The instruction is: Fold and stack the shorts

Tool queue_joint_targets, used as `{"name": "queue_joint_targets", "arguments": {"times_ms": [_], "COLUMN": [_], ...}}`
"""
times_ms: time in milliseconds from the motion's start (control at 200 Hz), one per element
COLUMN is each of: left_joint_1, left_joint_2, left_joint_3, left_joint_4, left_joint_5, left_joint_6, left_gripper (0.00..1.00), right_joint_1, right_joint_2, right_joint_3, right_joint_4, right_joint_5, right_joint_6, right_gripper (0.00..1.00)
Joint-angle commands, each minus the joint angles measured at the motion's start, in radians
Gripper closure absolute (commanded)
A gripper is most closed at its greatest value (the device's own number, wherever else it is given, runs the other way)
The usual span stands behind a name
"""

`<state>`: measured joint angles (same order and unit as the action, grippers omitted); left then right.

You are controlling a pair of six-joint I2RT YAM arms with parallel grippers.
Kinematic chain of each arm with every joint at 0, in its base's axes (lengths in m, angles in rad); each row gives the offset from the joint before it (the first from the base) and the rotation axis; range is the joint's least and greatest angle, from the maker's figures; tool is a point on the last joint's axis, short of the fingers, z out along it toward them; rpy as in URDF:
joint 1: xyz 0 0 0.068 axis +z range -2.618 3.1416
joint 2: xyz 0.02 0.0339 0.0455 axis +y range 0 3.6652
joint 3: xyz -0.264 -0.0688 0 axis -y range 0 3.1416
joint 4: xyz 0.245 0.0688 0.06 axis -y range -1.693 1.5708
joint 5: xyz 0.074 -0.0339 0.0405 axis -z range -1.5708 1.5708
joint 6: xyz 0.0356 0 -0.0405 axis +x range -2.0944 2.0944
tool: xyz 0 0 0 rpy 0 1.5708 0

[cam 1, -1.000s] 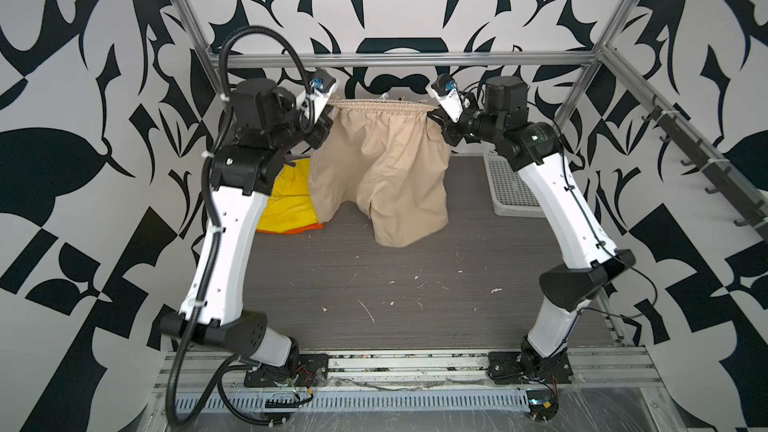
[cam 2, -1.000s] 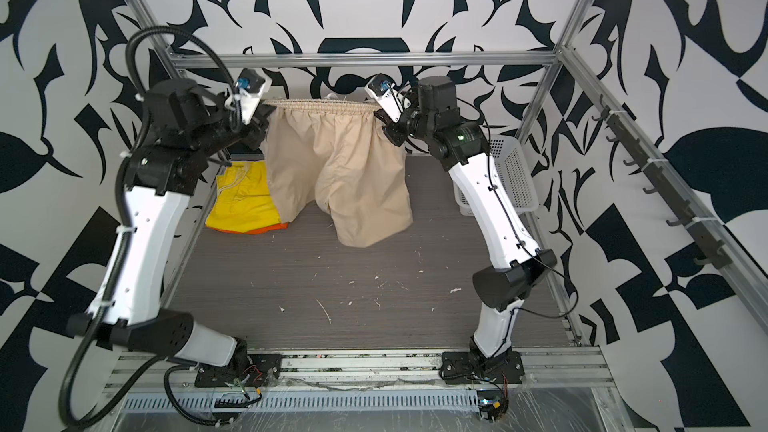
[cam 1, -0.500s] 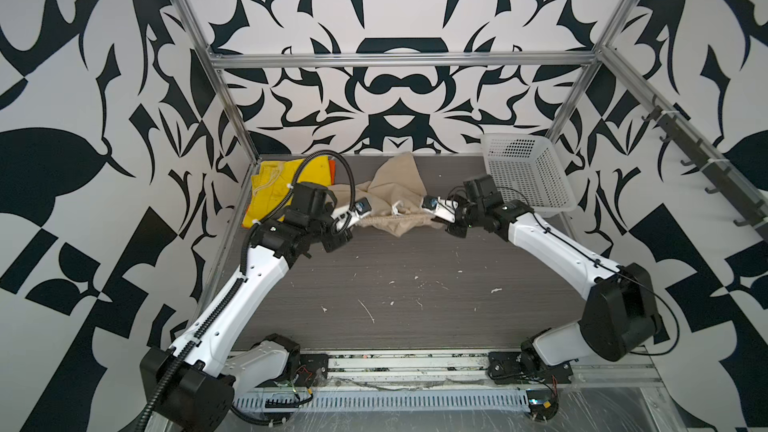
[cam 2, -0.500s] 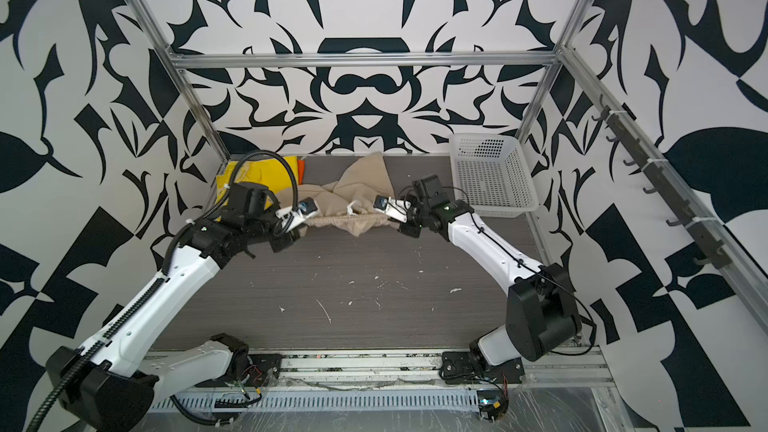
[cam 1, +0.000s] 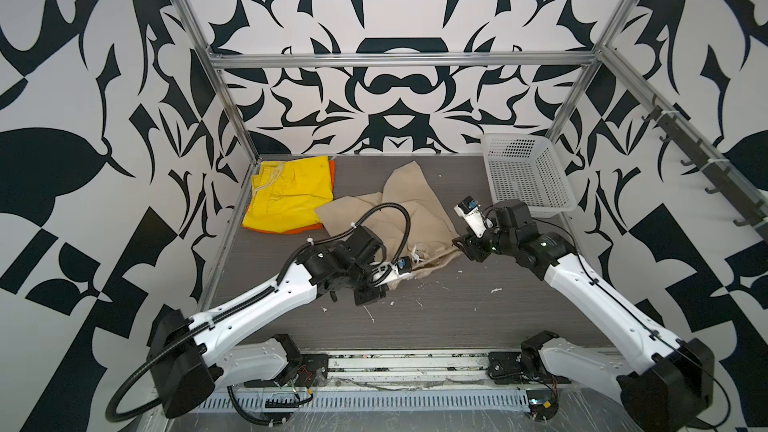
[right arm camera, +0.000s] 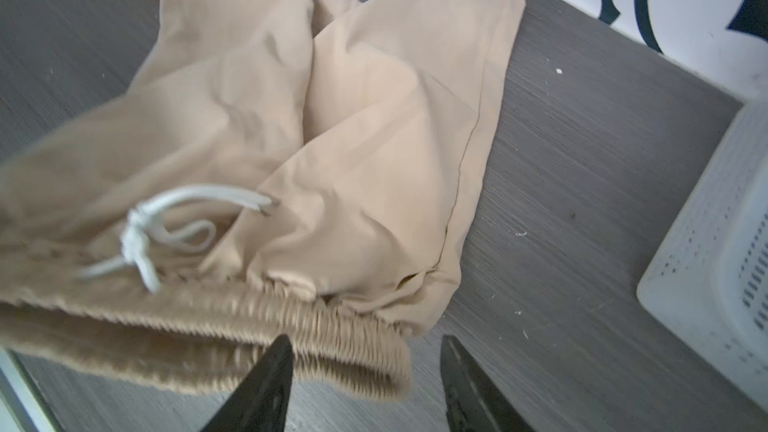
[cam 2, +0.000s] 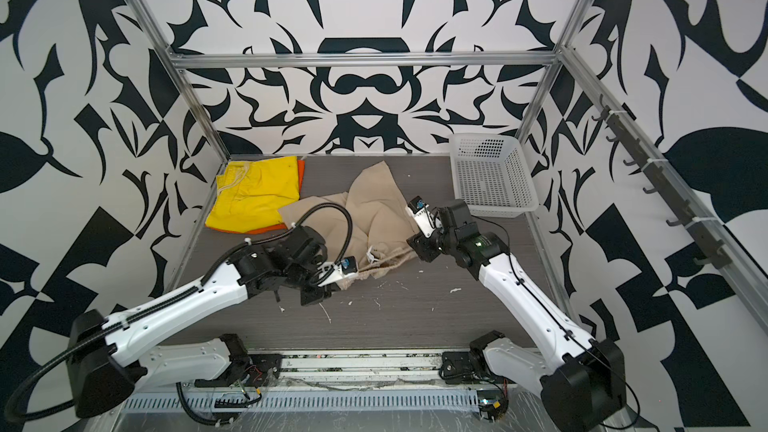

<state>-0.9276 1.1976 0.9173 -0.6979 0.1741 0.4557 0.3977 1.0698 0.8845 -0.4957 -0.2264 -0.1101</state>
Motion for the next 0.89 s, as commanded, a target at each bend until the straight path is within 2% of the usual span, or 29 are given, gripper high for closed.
{"name": "queue_joint_targets", "arguments": {"times_ms": [0,180,260,345,465,525,585,655,735,810,890], "left_joint_1": [-0.068,-0.154,-0.188,-0.209,-0.235,-0.235,-0.235,-0.235,-0.216,-0.183,-0.139], "left_joint_2": [0.066,0.237,0.328,0.428,0.542,0.598,0.648,0.664,0.624,0.554,0.478], "left_joint_3": [-0.034,-0.020,0.023,0.095,0.184,0.241,0.303,0.343,0.319,0.269,0.203], "left_joint_4": [0.119,0.343,0.422,0.479,0.579,0.614,0.614,0.613,0.646,0.683,0.721], "left_joint_5": [0.050,0.086,0.072,0.113,0.090,0.108,0.147,0.168,0.190,0.215,0.210], "left_joint_6": [-0.153,-0.290,-0.342,-0.391,-0.431,-0.461,-0.457,-0.478,-0.507,-0.556,-0.613], "left_gripper": [1.00,1.00,1.00,1.00,1.00,1.00,0.89,0.64,0.45,0.38,0.35], "right_joint_1": [-0.002,-0.005,-0.018,-0.051,-0.142,-0.202,-0.270,-0.352,-0.402,-0.402,-0.402], "right_joint_2": [-0.047,-0.144,-0.162,-0.158,-0.136,-0.130,-0.119,-0.094,-0.067,-0.046,-0.018], "right_joint_3": [-0.032,-0.104,-0.095,-0.067,-0.045,-0.054,-0.065,-0.071,-0.070,-0.081,-0.127], "right_joint_4": [-0.076,-0.135,-0.200,-0.258,-0.323,-0.322,-0.306,-0.303,-0.305,-0.279,-0.226], "right_joint_5": [0.008,0.076,0.129,0.166,0.164,0.124,0.081,0.043,-0.009,-0.063,-0.127], "right_joint_6": [0.427,0.670,0.684,0.677,0.669,0.663,0.650,0.629,0.619,0.626,0.683], "right_gripper": [0.38,0.36,0.35,0.32,0.30,0.30,0.30,0.30,0.30,0.29,0.25]}}
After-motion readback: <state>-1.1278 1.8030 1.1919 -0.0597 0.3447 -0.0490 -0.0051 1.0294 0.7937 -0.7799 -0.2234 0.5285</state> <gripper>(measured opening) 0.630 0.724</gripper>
